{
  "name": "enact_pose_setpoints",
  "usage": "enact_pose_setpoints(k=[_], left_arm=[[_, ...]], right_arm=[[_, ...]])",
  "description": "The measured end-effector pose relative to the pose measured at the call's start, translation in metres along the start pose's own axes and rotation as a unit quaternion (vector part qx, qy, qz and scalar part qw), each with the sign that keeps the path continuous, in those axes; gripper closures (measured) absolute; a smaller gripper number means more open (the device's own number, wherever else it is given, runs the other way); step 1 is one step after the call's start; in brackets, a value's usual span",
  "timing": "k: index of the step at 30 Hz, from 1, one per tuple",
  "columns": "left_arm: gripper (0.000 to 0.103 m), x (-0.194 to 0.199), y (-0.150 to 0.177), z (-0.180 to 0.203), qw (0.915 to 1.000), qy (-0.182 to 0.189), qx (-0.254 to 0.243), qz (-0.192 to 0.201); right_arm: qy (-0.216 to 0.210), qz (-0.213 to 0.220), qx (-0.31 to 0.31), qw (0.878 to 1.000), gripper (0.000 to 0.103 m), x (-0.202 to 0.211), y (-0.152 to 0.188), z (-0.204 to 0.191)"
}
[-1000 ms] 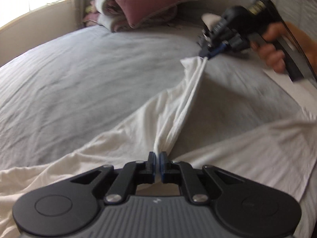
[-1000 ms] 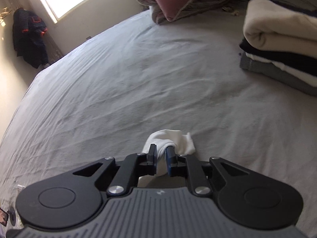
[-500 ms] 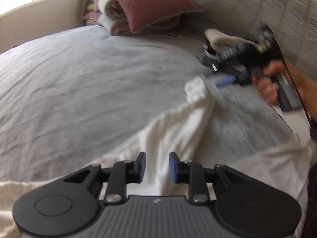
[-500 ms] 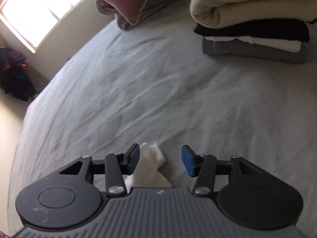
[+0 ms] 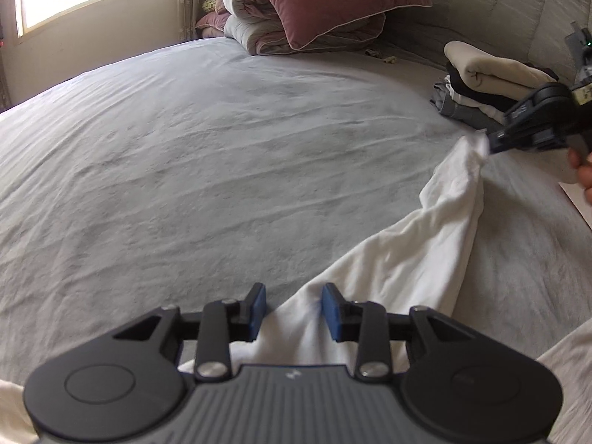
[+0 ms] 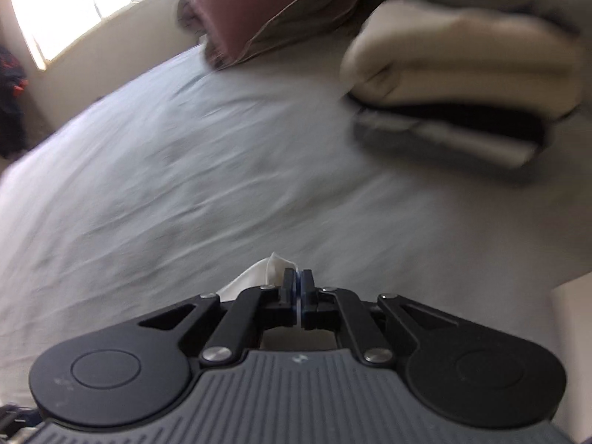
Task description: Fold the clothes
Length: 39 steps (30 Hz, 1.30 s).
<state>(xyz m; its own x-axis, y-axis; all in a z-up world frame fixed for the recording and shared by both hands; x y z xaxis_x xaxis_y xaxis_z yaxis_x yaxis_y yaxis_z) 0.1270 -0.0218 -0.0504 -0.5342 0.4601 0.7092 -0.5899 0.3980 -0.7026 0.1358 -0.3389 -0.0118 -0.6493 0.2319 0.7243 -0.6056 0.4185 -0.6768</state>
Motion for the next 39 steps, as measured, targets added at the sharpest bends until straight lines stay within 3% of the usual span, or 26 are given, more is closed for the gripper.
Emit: enact_pose_setpoints(k=[4,7,12,14,17,18,19,21,26,35,39], left_arm=[[0.067,-0.001,0.000,0.001,1.0000,-0.001,-0.005,-0.003],[0.065,-0.002,-0.002,-0.001,1.0000,0.005,0.002,-0.007],[0.062,-0.006,-0.008,-0.005,0.9995,0.023,0.013,-0.017],[0.062,-0.008,-0.013,-0.007,0.9994,0.025,0.013,-0.020],[0.062,-0.010,-0.021,-0.011,0.9995,0.022,0.009,-0.021],[0.062,-0.009,-0.024,-0.013,0.9995,0.022,0.012,-0.020],[0.062,-0.008,-0.027,-0.016,0.9995,0.021,0.014,-0.018],[0.062,-0.006,-0.032,-0.020,0.9995,0.020,0.017,-0.015],[0.063,-0.011,-0.026,-0.015,0.9987,0.020,-0.018,-0.044],[0.065,-0.008,-0.009,0.005,0.9962,0.017,-0.070,-0.049],[0.075,-0.006,-0.006,0.009,0.9957,0.021,-0.074,-0.051]], right_arm=[[0.062,0.012,0.016,0.998,0.101,0.010,-0.005,0.027],[0.082,-0.003,0.024,0.996,0.101,0.007,-0.003,0.044],[0.053,-0.035,0.018,0.998,0.100,-0.003,0.003,0.059],[0.052,-0.034,0.021,0.998,0.090,-0.001,0.002,0.061],[0.041,-0.025,0.012,0.999,0.087,0.005,-0.002,0.066],[0.034,-0.021,0.003,0.999,0.084,0.007,-0.003,0.068],[0.025,-0.019,-0.004,1.000,0.073,0.008,-0.004,0.069],[0.005,-0.017,-0.009,1.000,0.061,0.007,-0.006,0.068],[0.000,-0.008,0.023,1.000,0.061,0.002,-0.005,0.056],[-0.007,-0.077,0.109,0.991,0.061,-0.016,0.013,0.041],[0.000,-0.083,0.147,0.986,0.061,-0.015,0.019,0.031]])
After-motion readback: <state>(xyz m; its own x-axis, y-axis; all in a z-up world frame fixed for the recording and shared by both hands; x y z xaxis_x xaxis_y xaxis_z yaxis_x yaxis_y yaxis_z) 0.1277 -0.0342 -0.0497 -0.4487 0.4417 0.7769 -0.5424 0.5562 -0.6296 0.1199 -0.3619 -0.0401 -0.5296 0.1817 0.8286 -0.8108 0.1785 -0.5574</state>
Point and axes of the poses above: each gripper's, at about its wrist camera, not at the fingertips, and x roughly against the way its jaws point, z to its right, y to its underside, the point moved 2 cm from there along -x, roughly the way its jaws point, and after that the axes turned 4 degrees about y, right-handed, at the moved point
